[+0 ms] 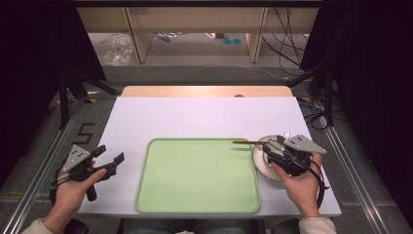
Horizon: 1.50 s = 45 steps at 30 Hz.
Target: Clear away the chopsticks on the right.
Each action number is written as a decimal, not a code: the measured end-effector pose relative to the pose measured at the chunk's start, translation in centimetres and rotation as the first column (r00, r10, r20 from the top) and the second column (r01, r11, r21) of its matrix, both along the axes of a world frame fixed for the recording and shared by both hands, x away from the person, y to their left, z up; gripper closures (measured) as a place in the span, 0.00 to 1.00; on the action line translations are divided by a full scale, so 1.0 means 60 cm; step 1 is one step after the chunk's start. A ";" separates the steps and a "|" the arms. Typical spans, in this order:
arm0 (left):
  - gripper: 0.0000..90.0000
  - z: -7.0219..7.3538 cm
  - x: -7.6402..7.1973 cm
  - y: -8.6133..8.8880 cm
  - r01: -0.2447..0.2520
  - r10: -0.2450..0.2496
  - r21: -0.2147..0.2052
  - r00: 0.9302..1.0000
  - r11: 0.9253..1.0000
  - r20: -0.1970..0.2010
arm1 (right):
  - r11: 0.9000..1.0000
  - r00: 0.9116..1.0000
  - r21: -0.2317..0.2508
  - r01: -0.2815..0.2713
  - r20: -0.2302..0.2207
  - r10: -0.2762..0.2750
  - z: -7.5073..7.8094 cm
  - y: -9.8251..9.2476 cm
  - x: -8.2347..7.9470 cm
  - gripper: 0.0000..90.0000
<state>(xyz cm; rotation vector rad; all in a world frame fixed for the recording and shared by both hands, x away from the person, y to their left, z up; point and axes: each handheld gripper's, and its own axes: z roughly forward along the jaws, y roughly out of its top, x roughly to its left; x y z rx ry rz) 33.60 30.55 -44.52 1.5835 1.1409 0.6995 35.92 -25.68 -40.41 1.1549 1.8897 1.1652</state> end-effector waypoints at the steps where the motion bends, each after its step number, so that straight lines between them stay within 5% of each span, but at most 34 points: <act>1: 0.25 0.000 0.000 0.000 -0.002 0.002 -0.002 1.000 1.000 -0.001 | 1.000 1.000 -0.004 0.004 -0.002 -0.004 0.000 0.000 0.002 0.47; 6: 0.25 -0.001 -0.001 0.000 -0.002 0.002 -0.004 1.000 1.000 -0.003 | 1.000 0.999 -0.020 0.014 -0.038 -0.015 0.002 0.004 0.013 0.51; 13: 0.25 -0.001 0.000 0.000 -0.001 0.001 -0.001 1.000 1.000 -0.004 | 0.997 0.991 -0.063 0.032 -0.129 -0.040 0.011 0.012 0.038 0.80; 15: 0.25 -0.001 0.000 0.000 0.003 -0.003 0.002 1.000 1.000 0.000 | 0.996 0.977 -0.069 0.059 -0.202 -0.072 0.016 0.023 0.056 0.91; 18: 0.25 -0.002 0.000 0.001 -0.003 0.003 -0.002 1.000 1.000 -0.005 | 0.994 0.967 -0.091 0.060 -0.244 -0.081 0.018 0.029 0.068 0.97; 21: 0.25 -0.001 0.000 0.001 -0.001 0.001 -0.002 1.000 1.000 -0.004 | 0.993 0.947 -0.088 0.083 -0.303 -0.106 0.019 0.042 0.086 1.00; 23: 0.25 -0.001 0.000 0.001 -0.002 0.002 -0.003 1.000 1.000 -0.004 | 0.989 0.910 -0.096 0.117 -0.388 -0.145 0.021 0.054 0.097 1.00; 25: 0.25 -0.002 0.000 0.001 -0.001 0.001 -0.004 1.000 1.000 -0.006 | 0.986 0.905 -0.102 0.129 -0.396 -0.159 0.021 0.058 0.102 1.00; 26: 0.25 -0.002 0.000 0.001 -0.001 0.001 -0.003 1.000 1.000 -0.005 | 0.986 0.886 -0.106 0.129 -0.434 -0.162 0.020 0.065 0.115 1.00; 28: 0.25 -0.002 0.000 0.001 -0.002 0.002 -0.003 1.000 1.000 -0.005 | 0.985 0.887 -0.126 0.122 -0.430 -0.165 0.017 0.066 0.120 1.00; 29: 0.25 -0.002 0.000 0.001 -0.002 0.002 -0.003 1.000 1.000 -0.007 | 0.983 0.870 -0.127 0.132 -0.461 -0.177 0.017 0.071 0.126 1.00; 30: 0.25 -0.002 0.000 0.001 -0.002 0.002 -0.003 1.000 1.000 -0.007 | 0.981 0.862 -0.147 0.127 -0.472 -0.182 0.014 0.071 0.134 1.00; 31: 0.25 -0.002 0.000 0.001 -0.002 0.002 -0.003 1.000 1.000 -0.007 | 0.977 0.841 -0.166 0.136 -0.502 -0.202 0.007 0.076 0.145 1.00; 32: 0.25 -0.002 0.000 0.001 -0.002 0.002 -0.002 1.000 1.000 -0.007 | 0.977 0.841 -0.166 0.136 -0.502 -0.202 0.007 0.076 0.145 1.00; 34: 0.25 -0.002 0.000 0.001 -0.003 0.003 -0.004 1.000 1.000 -0.008 | 0.974 0.820 -0.176 0.143 -0.530 -0.215 -0.001 0.079 0.155 1.00; 35: 0.25 -0.002 0.000 0.001 -0.003 0.003 -0.004 1.000 1.000 -0.008 | 0.970 0.801 -0.192 0.151 -0.551 -0.233 -0.005 0.084 0.160 1.00; 38: 0.26 -0.002 0.000 0.001 -0.001 0.001 -0.002 1.000 1.000 -0.007 | 0.965 0.805 -0.223 0.141 -0.541 -0.243 -0.015 0.083 0.172 1.00; 39: 0.26 -0.002 0.000 0.001 -0.001 0.001 -0.002 1.000 1.000 -0.007 | 0.964 0.795 -0.212 0.160 -0.551 -0.253 -0.015 0.085 0.173 1.00; 40: 0.26 -0.002 0.000 0.001 -0.001 0.001 -0.001 1.000 1.000 -0.007 | 0.963 0.802 -0.230 0.138 -0.545 -0.245 -0.018 0.081 0.179 1.00; 41: 0.26 -0.002 0.000 0.001 -0.002 0.002 -0.001 1.000 1.000 -0.007 | 0.962 0.799 -0.230 0.148 -0.546 -0.254 -0.020 0.082 0.181 1.00; 42: 0.26 -0.002 0.000 0.001 -0.002 0.002 -0.001 1.000 1.000 -0.007 | 0.958 0.787 -0.227 0.174 -0.552 -0.274 -0.021 0.083 0.182 1.00; 44: 0.26 -0.002 0.000 0.001 -0.001 0.001 -0.001 1.000 1.000 -0.008 | 0.957 0.791 -0.243 0.158 -0.549 -0.270 -0.025 0.080 0.186 1.00; 45: 0.26 -0.002 0.000 0.001 -0.002 0.002 -0.001 1.000 1.000 -0.008 | 0.957 0.765 -0.230 0.175 -0.580 -0.279 -0.024 0.082 0.186 1.00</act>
